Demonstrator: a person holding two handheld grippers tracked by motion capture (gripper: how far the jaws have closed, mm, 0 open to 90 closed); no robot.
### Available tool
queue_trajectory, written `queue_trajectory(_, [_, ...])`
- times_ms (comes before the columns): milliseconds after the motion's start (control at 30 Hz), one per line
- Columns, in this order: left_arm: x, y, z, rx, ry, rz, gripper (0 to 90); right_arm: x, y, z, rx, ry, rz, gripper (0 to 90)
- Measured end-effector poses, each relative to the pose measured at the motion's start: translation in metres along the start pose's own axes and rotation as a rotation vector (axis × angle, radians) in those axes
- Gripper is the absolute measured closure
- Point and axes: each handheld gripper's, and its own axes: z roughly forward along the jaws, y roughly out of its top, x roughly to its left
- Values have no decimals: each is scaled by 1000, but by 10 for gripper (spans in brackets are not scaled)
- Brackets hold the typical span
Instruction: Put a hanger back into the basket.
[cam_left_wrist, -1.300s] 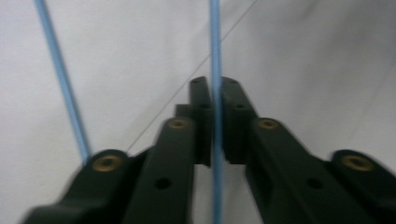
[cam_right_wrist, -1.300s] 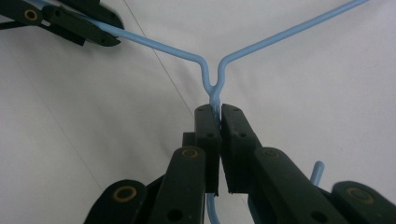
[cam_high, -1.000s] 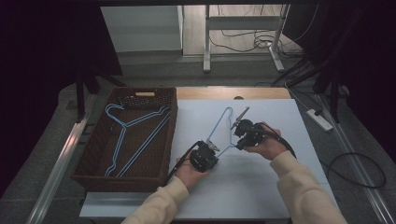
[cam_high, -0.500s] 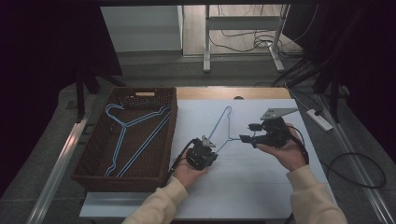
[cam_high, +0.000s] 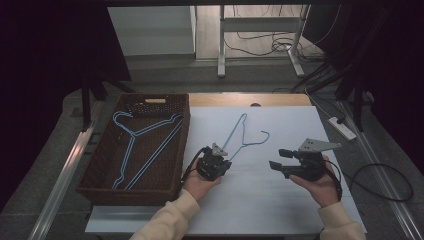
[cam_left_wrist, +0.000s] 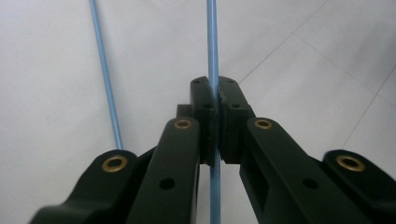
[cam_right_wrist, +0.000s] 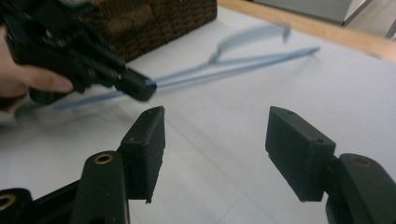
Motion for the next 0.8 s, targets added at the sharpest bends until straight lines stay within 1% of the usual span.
queue_trajectory(67, [0,0,-2,-16,0,-10,866,-2,-7,2,6,-10,12,377])
queue_trajectory(167, [0,0,-4,-30,2,-13,866,-4,-17,6,26,-28,20,365])
queue_trajectory(300, [-1,0,-6,-45,4,-20,866,-5,-25,9,48,-36,33,343])
queue_trajectory(533, [-1,2,-16,-87,-1,-36,867,-9,-34,10,55,-50,55,344])
queue_trajectory(633, [-2,3,-20,-104,-8,-41,866,-9,-37,10,62,-53,62,344])
queue_trajectory(700, [-4,4,-24,-122,-26,-52,866,-10,-39,10,64,-55,65,344])
queue_trajectory(800, [-6,5,-27,-131,-37,-53,867,-10,-41,9,67,-56,68,344])
